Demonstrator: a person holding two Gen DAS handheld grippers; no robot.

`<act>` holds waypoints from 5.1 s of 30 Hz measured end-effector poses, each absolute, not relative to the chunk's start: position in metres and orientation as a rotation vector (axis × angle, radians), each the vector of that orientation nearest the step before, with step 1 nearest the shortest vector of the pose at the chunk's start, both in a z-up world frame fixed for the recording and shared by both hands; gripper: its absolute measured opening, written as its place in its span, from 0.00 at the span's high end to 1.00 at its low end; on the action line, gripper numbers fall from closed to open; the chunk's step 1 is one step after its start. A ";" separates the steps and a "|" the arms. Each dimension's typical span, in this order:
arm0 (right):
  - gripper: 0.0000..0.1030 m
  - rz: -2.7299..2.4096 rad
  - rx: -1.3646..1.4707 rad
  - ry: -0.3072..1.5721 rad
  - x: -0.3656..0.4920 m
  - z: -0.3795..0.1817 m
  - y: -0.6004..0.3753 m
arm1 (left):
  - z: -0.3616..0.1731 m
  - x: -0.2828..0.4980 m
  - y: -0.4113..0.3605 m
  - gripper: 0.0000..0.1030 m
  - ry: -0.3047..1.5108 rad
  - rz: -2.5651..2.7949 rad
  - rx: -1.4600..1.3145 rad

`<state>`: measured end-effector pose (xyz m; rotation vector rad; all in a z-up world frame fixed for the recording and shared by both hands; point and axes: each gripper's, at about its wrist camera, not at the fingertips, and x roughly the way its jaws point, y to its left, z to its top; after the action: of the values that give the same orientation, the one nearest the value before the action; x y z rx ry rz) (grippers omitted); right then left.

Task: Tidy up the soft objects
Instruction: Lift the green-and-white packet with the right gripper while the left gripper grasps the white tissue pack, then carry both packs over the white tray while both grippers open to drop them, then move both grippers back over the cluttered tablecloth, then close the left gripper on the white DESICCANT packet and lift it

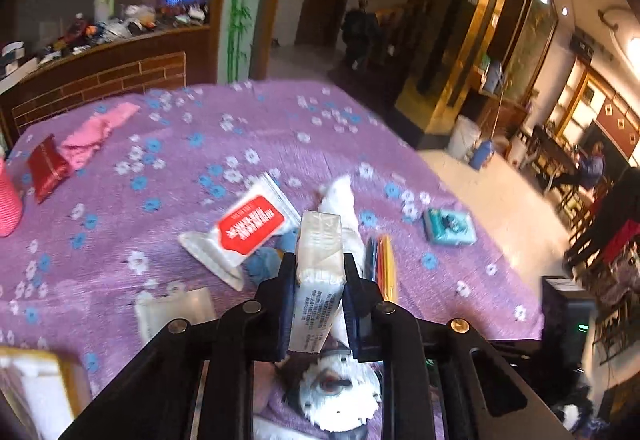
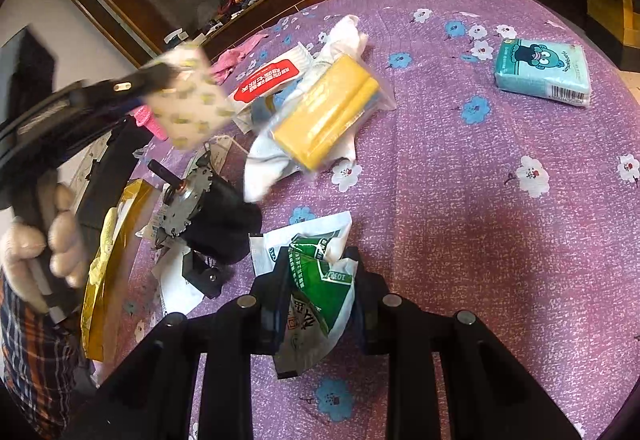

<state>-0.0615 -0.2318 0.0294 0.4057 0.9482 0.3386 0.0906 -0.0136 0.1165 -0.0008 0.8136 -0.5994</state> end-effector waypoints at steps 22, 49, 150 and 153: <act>0.76 0.264 0.355 0.930 -0.077 0.036 -0.226 | 0.099 -0.071 0.095 0.80 0.812 -0.475 -0.095; 0.76 0.699 0.218 0.963 -0.128 0.101 -0.040 | 0.094 -0.157 0.214 0.80 0.713 -0.413 -0.448; 0.28 0.347 0.566 0.850 -0.010 0.060 -0.261 | 0.064 0.008 0.071 0.26 0.906 -0.207 -0.101; 0.24 0.340 0.568 0.864 -0.009 0.057 -0.261 | 0.061 0.026 0.072 0.28 0.877 -0.207 -0.073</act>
<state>-0.0090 -0.2609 0.0573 0.5679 0.8645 0.3402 0.0264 0.0724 0.0610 -0.0731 0.8766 -0.2073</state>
